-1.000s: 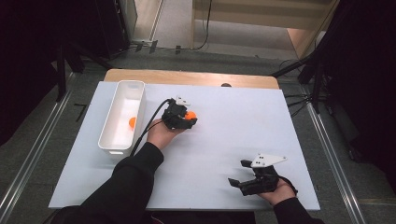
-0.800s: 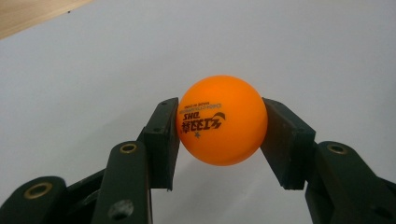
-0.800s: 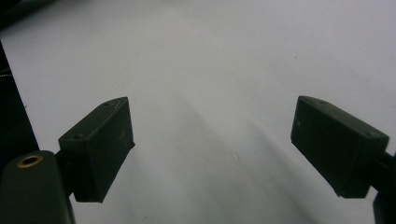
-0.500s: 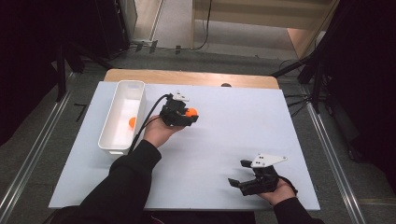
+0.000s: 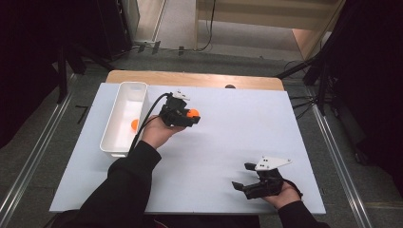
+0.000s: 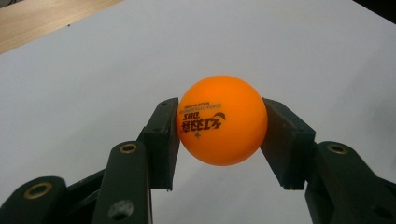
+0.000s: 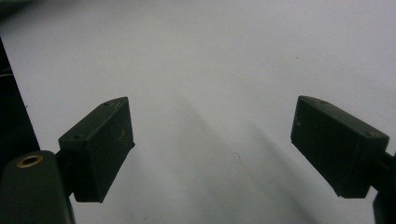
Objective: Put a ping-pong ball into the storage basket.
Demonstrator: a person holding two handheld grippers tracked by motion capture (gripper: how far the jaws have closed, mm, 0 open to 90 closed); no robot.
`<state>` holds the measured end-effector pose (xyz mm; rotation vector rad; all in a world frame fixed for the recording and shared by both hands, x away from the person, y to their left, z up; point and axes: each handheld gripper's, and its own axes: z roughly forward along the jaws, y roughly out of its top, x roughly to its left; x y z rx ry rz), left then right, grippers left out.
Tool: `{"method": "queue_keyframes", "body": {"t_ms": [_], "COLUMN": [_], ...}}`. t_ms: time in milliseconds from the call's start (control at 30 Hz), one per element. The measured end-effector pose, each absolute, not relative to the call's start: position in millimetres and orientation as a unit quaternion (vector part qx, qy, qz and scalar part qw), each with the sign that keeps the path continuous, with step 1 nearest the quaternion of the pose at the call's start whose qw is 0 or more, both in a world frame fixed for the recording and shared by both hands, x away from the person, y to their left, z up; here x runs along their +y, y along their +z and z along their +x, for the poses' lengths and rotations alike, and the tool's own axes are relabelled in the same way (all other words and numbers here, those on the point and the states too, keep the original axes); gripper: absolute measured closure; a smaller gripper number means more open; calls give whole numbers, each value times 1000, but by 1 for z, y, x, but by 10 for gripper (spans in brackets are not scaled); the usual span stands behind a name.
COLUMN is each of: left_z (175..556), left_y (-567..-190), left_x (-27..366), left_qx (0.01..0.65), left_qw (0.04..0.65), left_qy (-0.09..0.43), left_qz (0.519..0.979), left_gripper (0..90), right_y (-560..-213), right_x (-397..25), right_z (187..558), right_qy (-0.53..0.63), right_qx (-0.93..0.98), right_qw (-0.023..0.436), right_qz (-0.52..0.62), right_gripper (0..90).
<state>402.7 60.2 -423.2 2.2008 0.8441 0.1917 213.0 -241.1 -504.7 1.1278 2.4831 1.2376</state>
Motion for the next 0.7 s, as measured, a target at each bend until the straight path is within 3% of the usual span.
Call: {"method": "queue_keyframes", "body": {"t_ms": [700], "left_z": [401], "left_y": [-405], "left_x": [72], "left_qx": [326], "left_qw": [377], "left_qy": [75], "left_qz": [863], "left_gripper": [505], "right_y": [-504], "right_x": [-241], "right_z": [213], "right_qy": [412], "right_qx": [826], "right_qw": [73], "right_qz": [377], "right_gripper": [117]}}
